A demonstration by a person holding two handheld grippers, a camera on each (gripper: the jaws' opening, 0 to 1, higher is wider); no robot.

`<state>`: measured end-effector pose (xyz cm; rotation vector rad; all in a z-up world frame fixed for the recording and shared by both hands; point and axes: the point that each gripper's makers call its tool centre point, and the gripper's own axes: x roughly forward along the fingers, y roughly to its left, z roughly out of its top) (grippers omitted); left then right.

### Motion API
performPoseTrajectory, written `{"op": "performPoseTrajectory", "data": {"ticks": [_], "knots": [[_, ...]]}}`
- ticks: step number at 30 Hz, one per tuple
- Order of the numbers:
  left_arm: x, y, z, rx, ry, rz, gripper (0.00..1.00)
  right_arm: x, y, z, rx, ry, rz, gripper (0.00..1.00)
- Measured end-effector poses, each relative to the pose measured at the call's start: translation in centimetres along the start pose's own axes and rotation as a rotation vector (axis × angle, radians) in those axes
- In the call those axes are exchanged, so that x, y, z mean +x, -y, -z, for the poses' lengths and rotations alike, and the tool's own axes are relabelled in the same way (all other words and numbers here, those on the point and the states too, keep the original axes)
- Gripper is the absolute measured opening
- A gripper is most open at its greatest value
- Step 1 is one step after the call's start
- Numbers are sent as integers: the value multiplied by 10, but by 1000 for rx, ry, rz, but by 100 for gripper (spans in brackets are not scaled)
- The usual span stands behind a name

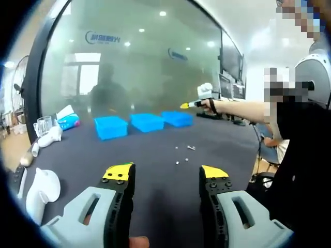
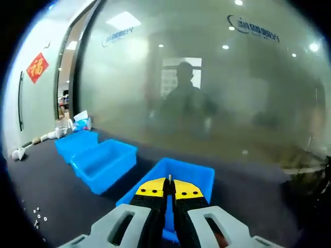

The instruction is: Sort the screws, nuts, and washers into the corresponding bins

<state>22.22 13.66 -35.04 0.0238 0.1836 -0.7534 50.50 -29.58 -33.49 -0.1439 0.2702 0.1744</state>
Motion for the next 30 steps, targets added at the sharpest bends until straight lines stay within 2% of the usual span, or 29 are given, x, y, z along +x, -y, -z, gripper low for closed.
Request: {"op": "performPoseTrajectory", "data": {"ticks": [2, 4, 5, 17, 21, 25, 28, 30], "knots": [[0, 0, 0, 0, 0, -2, 48, -1, 0, -3, -72, 20, 2, 10], [0, -1, 1, -1, -4, -3, 48, -3, -1, -4, -68, 24, 6, 23], [1, -1, 1, -2, -6, -3, 48, -3, 1, -4, -77, 25, 13, 26], [2, 2, -2, 2, -2, 0, 48, -33, -3, -13, -63, 66, 3, 28], [2, 3, -4, 7, -2, -1, 48, -52, -8, -12, -30, 59, -1, 27], [1, 3, -6, 13, -2, -1, 48, -75, -20, -14, -32, 85, -27, 27], [1, 3, -7, 14, 0, -4, 48, -95, -32, -15, -42, 107, -58, 27], [1, 3, -7, 14, -1, -5, 48, -111, -43, -18, -9, 141, -102, 27]]}}
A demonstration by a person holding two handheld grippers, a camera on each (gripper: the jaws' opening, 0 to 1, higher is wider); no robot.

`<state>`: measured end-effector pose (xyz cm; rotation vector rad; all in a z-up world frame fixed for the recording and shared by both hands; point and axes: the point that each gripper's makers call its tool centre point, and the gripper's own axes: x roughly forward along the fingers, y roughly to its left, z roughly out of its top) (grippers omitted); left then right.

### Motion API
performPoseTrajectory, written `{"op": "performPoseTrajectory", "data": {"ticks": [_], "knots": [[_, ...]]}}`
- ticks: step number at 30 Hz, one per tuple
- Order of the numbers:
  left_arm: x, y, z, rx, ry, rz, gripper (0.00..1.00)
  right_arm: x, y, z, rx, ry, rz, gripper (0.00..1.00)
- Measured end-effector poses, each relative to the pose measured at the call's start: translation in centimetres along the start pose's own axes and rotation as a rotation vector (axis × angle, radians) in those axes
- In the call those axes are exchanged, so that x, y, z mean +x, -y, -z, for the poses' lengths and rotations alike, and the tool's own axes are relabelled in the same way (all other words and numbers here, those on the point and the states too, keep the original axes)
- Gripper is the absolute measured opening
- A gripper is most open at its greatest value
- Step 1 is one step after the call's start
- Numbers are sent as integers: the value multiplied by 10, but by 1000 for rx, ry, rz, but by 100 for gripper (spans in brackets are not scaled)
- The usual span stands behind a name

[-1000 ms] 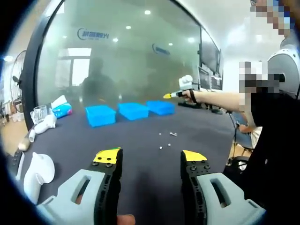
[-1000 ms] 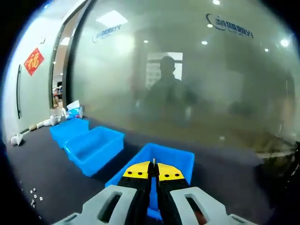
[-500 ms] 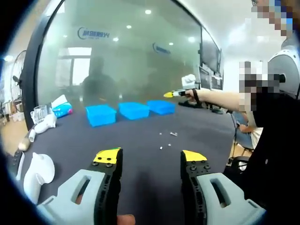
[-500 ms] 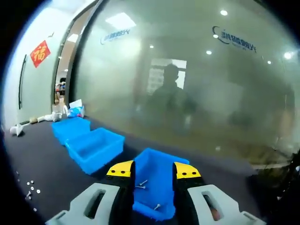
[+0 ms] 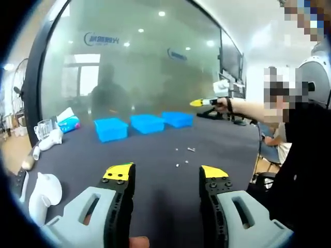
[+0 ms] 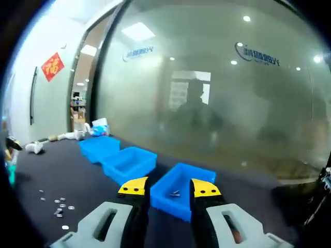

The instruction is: Sort the screws, nuts, and washers into the corresponding bins

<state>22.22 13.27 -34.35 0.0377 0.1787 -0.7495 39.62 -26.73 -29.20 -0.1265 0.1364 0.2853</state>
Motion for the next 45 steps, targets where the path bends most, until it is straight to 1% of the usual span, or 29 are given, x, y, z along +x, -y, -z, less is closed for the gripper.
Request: {"op": "performPoseTrajectory", "data": {"ticks": [5, 8, 10, 11, 15, 20, 24, 27, 29, 32, 35, 38, 41, 45], "knots": [[1, -1, -3, 3, 0, -4, 48, -37, -21, -3, -16, 32, -35, 28], [2, 0, -5, 8, 1, -1, 48, -59, -31, 0, -26, 50, -44, 27], [3, 2, -6, 9, 2, 3, 48, -70, -37, 3, -31, 53, -49, 27], [4, 3, -7, 11, 1, 4, 48, -67, -34, 5, -33, 52, -53, 27], [5, 5, -8, 15, 1, 10, 48, -83, -33, 13, -71, 53, -55, 27], [7, 8, -8, 20, -3, 17, 48, -104, -36, 22, -53, 55, -74, 27], [6, 10, -9, 25, -3, 22, 48, -123, -44, 32, -44, 52, -95, 27], [5, 10, -9, 23, -3, 21, 48, -134, -51, 40, -35, 37, -116, 27], [5, 9, -8, 19, -3, 18, 48, -140, -54, 45, -17, 33, -127, 27], [5, 9, -7, 17, -4, 18, 48, -146, -57, 50, -19, 22, -129, 27], [6, 10, -7, 19, -4, 22, 48, -149, -62, 52, -25, 13, -139, 27], [6, 10, -7, 19, -4, 25, 48, -148, -68, 54, -33, 3, -153, 27], [6, 11, -7, 21, -4, 26, 48, -145, -77, 55, -34, -15, -183, 27], [6, 11, -5, 22, -9, 28, 48, -140, -89, 59, -56, -60, -231, 26]]}}
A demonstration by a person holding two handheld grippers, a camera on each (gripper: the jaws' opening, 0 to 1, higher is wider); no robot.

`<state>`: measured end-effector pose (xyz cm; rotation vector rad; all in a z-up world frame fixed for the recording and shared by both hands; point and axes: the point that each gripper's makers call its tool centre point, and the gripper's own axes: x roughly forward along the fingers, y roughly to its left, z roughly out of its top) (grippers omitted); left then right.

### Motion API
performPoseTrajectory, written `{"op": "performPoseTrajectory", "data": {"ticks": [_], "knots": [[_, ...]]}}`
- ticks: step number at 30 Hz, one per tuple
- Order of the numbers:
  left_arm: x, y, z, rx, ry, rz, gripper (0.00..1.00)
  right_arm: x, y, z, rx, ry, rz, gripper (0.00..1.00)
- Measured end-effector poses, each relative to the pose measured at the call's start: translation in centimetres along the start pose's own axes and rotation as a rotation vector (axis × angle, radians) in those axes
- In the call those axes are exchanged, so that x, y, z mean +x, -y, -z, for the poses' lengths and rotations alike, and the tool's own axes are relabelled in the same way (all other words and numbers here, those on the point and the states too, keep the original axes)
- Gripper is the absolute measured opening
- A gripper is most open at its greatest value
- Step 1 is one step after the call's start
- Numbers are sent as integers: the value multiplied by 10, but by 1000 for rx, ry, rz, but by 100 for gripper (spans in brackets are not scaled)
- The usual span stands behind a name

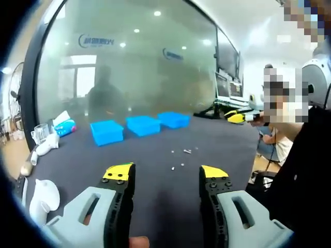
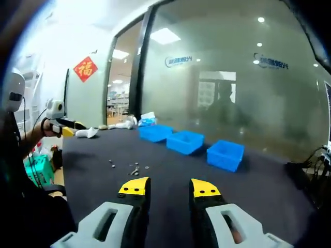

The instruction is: Sort the screws, nuts, and washers into the corresponding bins

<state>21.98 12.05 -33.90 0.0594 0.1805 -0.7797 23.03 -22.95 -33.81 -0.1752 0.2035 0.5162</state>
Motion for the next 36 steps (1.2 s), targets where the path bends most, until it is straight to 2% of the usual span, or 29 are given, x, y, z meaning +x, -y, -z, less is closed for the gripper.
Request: {"op": "performPoseTrajectory", "data": {"ticks": [9, 23, 29, 36], "knots": [[2, 6, 8, 3, -22, 36, 48, 12, -37, 15, -74, -142, -194, 26], [4, 9, 14, 13, -47, 57, 48, 37, -57, 6, -168, -275, -315, 24], [5, 4, 17, -10, -40, 45, 48, 63, -73, 4, -233, -347, -381, 23], [4, 3, 20, -21, -38, 46, 48, 94, -87, 10, -289, -418, -444, 23]]}}
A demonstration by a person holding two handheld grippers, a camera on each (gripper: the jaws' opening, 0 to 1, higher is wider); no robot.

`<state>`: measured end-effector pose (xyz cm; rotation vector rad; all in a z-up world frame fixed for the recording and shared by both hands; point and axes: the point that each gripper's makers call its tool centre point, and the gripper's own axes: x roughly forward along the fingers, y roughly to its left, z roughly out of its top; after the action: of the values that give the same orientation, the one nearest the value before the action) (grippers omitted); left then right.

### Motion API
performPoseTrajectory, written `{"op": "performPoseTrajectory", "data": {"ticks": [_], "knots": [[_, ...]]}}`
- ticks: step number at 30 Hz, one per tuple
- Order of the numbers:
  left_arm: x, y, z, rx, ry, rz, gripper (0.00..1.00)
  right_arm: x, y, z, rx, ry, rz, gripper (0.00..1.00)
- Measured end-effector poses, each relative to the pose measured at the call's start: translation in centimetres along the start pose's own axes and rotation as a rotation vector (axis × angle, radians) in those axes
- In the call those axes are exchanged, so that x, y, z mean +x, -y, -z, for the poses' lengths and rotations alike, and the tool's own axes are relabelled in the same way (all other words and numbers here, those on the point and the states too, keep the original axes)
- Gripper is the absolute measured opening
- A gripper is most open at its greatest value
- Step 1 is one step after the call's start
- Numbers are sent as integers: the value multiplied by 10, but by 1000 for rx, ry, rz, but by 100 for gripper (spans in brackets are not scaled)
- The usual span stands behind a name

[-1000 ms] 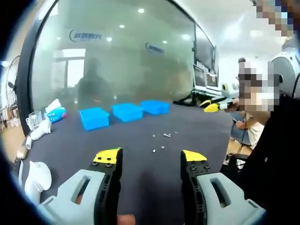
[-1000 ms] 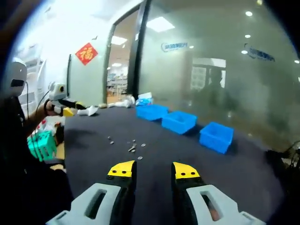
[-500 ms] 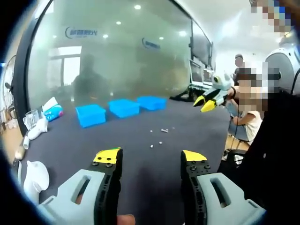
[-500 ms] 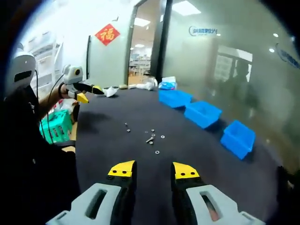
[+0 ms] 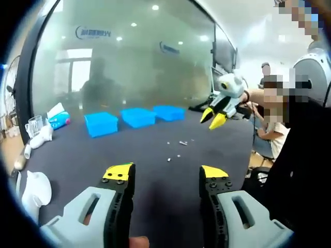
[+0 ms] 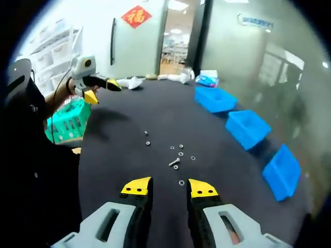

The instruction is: Sort the screws, nuts, and washers into the corresponding bins

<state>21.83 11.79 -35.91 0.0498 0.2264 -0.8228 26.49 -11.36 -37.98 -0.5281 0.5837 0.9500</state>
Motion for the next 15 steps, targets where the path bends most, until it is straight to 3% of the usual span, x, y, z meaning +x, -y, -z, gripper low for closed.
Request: {"op": "performPoseTrajectory", "data": {"ticks": [15], "knots": [[0, -7, 5, -25, 7, -10, 48, 52, -3, -9, -54, -99, -95, 22]]}}
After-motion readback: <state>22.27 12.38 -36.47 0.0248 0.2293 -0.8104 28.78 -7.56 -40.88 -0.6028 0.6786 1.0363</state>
